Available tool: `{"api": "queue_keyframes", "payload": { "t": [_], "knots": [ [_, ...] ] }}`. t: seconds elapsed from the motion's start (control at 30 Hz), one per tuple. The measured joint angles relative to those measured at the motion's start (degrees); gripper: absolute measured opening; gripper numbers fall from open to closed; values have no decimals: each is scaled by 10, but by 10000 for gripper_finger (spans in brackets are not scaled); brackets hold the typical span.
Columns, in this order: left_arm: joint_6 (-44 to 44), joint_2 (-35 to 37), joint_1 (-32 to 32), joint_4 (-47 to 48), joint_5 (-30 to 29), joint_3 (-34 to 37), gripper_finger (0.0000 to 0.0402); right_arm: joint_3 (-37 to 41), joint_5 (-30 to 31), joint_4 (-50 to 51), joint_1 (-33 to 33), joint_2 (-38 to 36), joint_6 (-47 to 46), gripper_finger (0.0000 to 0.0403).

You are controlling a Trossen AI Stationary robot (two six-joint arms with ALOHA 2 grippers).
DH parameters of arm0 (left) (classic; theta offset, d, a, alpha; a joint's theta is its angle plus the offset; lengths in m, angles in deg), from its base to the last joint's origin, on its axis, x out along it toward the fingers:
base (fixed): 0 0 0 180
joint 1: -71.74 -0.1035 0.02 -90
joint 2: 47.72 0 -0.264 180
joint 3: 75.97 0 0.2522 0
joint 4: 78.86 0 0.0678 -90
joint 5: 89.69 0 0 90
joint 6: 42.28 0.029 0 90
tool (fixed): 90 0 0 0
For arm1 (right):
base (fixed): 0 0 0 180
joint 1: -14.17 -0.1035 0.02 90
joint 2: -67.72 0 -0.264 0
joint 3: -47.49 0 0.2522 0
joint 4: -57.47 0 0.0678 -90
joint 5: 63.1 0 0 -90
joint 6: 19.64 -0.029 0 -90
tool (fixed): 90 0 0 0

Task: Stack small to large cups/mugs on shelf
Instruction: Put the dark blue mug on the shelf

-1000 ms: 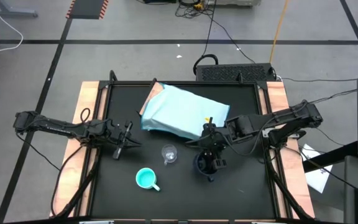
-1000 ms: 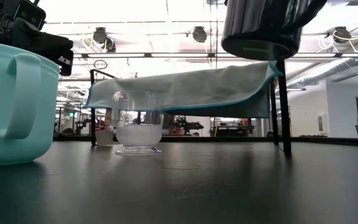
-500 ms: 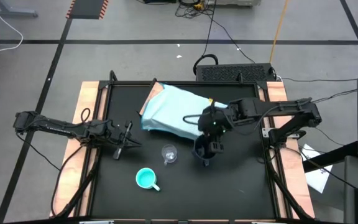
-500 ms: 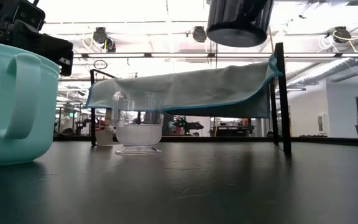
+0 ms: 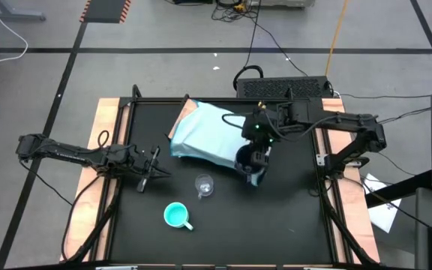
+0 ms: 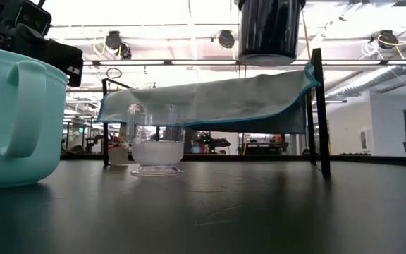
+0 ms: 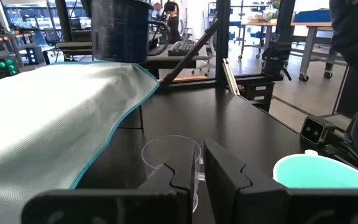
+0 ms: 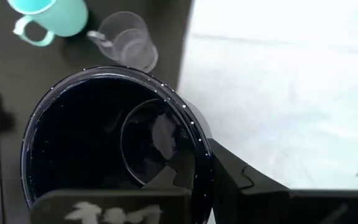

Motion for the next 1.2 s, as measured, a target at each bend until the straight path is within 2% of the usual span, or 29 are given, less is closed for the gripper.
{"api": "queue_keyframes", "payload": {
  "t": [0.3,0.47,0.63,1.0,1.2],
  "knots": [
    [1,0,0,0,0,0,37,-28,-3,31,59,1,22,13],
    [1,0,0,1,0,0,37,-67,-32,52,91,0,27,13],
    [1,0,0,6,0,0,37,-74,-49,64,118,0,25,13],
    [1,0,0,16,0,0,37,-74,-45,88,127,11,97,13],
    [-2,0,0,17,0,0,37,-74,-45,86,131,13,85,13]
  ]
}}
